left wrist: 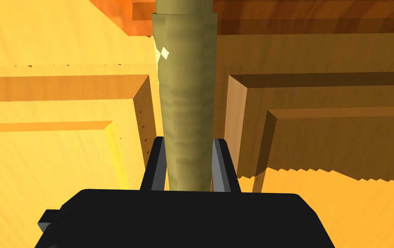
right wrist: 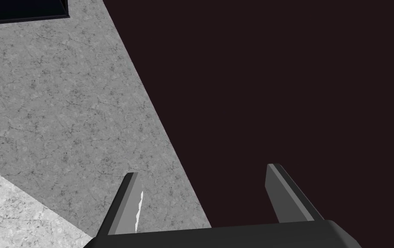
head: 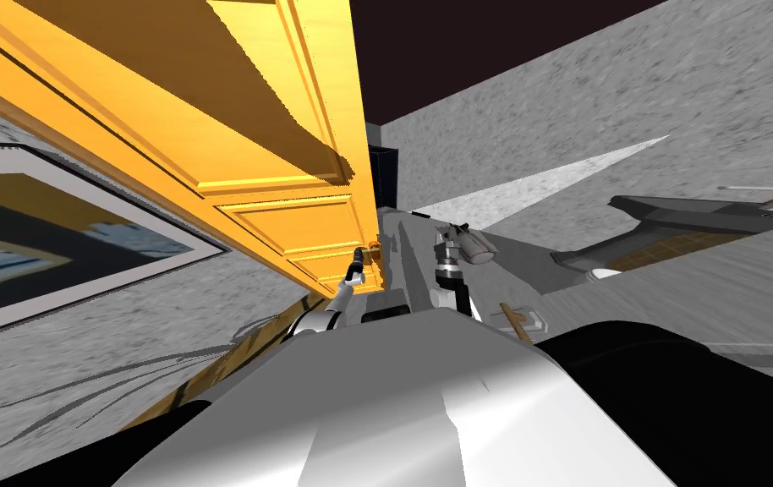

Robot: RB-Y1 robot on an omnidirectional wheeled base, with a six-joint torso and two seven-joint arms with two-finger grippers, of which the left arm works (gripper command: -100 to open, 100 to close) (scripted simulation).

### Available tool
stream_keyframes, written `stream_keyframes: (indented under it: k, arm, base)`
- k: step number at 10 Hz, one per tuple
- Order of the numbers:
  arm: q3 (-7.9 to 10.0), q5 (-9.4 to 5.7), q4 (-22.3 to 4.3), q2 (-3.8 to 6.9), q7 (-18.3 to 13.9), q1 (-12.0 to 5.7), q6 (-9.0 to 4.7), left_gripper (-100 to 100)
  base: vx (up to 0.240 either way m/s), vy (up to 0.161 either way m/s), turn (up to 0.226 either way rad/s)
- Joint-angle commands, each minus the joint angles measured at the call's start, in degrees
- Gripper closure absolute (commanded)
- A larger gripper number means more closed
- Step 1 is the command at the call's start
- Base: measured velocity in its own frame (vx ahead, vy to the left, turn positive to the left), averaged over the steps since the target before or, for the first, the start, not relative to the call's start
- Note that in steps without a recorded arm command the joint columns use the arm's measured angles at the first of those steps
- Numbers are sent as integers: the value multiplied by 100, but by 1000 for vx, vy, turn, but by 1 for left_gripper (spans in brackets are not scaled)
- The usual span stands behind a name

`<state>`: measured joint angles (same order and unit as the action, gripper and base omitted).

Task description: Push the door open

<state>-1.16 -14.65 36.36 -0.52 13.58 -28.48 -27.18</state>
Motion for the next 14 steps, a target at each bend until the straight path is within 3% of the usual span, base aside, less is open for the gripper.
stream_keyframes:
  k: [1,2,6,7,10,12,14]
  arm:
    - [131,-190,84,95,169,-3,-23,100]
    - [158,-280,57,52,254,-23,-42,100]
    - [183,-364,32,3,333,-41,-59,100]
    - [223,-499,-8,-104,460,-70,-86,100]
    - [258,-616,-43,-230,570,-95,-110,100]
    - [302,-636,90,-29,611,-1,-65,100]
    - [268,-650,94,23,610,1,-63,100]
  base:
    - [108,-72,34]
    - [139,-79,67]
    - [40,-38,15]
    - [43,-131,54]
    - [30,-182,85]
    - [35,12,82]
    - [108,119,17]
